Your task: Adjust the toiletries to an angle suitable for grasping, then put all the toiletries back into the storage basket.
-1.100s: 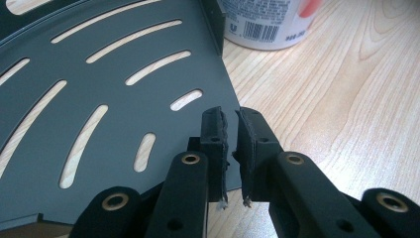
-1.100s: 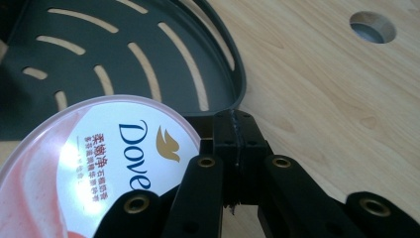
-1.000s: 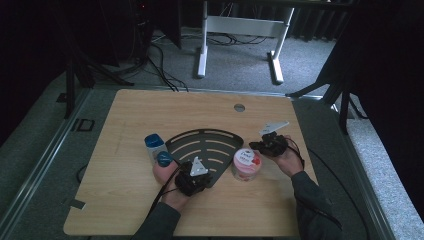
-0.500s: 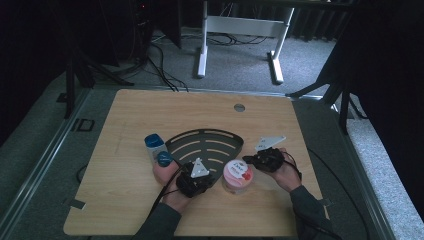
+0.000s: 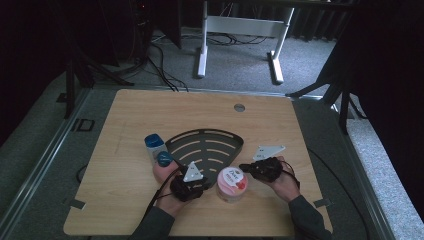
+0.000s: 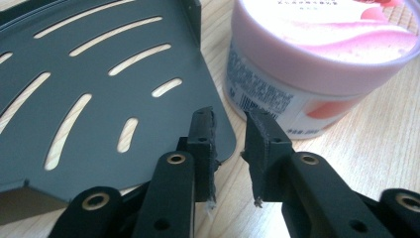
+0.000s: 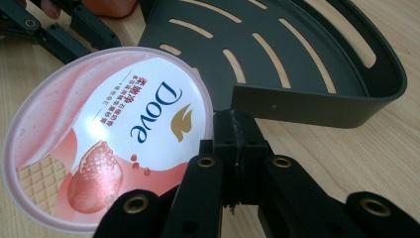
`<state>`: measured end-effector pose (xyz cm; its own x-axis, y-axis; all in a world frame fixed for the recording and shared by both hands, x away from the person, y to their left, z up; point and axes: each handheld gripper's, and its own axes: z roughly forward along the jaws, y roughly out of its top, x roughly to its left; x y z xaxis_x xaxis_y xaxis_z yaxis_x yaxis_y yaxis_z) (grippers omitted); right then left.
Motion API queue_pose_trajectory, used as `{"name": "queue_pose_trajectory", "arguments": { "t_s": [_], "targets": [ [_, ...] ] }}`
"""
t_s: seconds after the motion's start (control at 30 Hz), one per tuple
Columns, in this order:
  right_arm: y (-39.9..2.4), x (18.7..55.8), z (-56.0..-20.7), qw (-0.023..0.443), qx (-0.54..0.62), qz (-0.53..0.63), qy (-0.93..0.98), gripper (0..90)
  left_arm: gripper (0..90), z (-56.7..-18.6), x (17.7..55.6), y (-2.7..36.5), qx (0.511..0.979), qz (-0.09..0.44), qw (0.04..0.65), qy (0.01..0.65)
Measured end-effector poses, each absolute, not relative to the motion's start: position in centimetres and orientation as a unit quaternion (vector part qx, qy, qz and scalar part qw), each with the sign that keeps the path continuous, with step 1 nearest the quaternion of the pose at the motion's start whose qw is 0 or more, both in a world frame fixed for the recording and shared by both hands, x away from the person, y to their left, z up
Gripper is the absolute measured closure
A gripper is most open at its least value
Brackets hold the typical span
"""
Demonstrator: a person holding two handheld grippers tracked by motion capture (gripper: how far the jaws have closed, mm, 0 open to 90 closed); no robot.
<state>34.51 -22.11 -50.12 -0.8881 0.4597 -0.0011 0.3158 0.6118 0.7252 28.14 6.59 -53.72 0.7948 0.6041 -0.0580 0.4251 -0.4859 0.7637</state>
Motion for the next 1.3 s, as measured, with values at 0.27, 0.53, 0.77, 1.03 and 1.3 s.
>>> {"name": "queue_pose_trajectory", "arguments": {
  "t_s": [0.27, 0.53, 0.77, 1.03, 1.3],
  "targets": [
    [-23.3, 34.2, -50.5, 0.089, 0.237, 0.401, 0.881, 80.1, 58.7, -53.8, 28.1, 6.4, 0.857, 0.097, 0.415, 0.289],
    [-24.8, 33.3, -51.6, 0.077, 0.243, 0.401, 0.88, 75.4, 50.7, -53.9, 28.1, 6.0, 0.855, 0.086, 0.429, 0.279],
    [-25.8, 32.9, -52.0, 0.057, 0.234, 0.414, 0.878, 68.9, 44.1, -53.9, 28.1, 5.3, 0.857, 0.091, 0.435, 0.26],
    [-26.5, 32.7, -52.4, 0.04, 0.215, 0.423, 0.879, 60.4, 37.3, -54.0, 28.1, 4.9, 0.862, 0.077, 0.439, 0.242],
    [-26.9, 32.4, -52.6, 0.02, 0.188, 0.429, 0.883, 55.4, 32.2, -54.2, 28.3, 4.3, 0.865, 0.064, 0.445, 0.221]
  ]
}}
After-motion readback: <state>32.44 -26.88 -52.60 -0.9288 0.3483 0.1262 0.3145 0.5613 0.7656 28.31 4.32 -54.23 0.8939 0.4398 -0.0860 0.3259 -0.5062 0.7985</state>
